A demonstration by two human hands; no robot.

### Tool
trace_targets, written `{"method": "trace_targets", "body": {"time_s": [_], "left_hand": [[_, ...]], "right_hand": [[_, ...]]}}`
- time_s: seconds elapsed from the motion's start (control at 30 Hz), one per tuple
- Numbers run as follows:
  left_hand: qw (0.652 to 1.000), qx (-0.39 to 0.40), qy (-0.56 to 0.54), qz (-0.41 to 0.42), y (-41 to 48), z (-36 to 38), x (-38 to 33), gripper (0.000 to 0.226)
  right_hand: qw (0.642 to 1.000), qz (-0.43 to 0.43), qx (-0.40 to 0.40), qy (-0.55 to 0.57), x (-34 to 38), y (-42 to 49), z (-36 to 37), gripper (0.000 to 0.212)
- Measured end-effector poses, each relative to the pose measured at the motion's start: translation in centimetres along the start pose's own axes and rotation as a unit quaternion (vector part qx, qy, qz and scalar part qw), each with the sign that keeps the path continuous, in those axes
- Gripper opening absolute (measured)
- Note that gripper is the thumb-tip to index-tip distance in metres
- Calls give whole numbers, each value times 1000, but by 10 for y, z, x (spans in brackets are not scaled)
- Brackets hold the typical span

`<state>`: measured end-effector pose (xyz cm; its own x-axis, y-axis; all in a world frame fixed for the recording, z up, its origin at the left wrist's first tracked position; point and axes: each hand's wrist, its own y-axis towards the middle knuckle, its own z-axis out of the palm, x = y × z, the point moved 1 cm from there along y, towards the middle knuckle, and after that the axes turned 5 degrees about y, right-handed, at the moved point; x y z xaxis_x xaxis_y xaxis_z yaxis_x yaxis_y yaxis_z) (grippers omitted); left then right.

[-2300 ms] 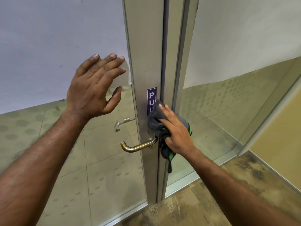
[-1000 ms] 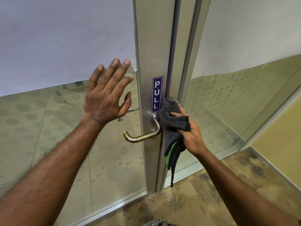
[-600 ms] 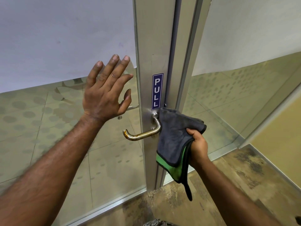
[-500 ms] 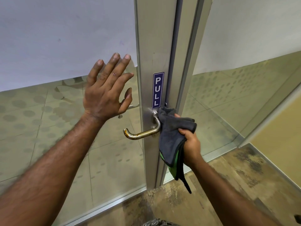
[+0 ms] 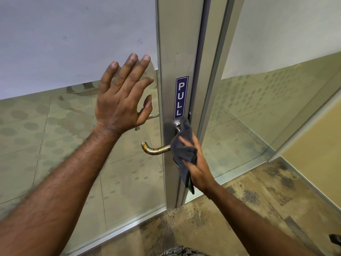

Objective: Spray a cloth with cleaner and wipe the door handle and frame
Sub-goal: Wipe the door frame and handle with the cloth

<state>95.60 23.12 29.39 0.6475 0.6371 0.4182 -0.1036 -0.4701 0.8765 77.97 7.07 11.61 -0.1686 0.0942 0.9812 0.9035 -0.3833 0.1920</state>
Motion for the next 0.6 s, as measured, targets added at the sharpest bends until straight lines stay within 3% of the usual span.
{"method": "trace_targets", "body": {"time_s": [0.1,0.23,0.37,0.47,0.53,0.6], "left_hand": [[1000,-2,-2,2,1,-1,-1,33],[1000,1,3,1,1,-1,1,33],[1000,0,-3,-4,1,-2,-1,31],[1000,-2,-1,-4,0,-2,0,31],[1000,-3,0,-6,0,-2,0,30],[1000,-4,-2,-6,1,-2,0,30]], "right_hand": [[992,63,-54,98,6,7,5,71],[989,38,-63,127,24,8,33,83],[997,-69,-20,-31,24,-5,37,89],[980,-130,5,-150,13,-16,19,84],[998,-47,-42,-18,11,-16,16,77],[980,50,-106,161,16,-8,20,60]]}}
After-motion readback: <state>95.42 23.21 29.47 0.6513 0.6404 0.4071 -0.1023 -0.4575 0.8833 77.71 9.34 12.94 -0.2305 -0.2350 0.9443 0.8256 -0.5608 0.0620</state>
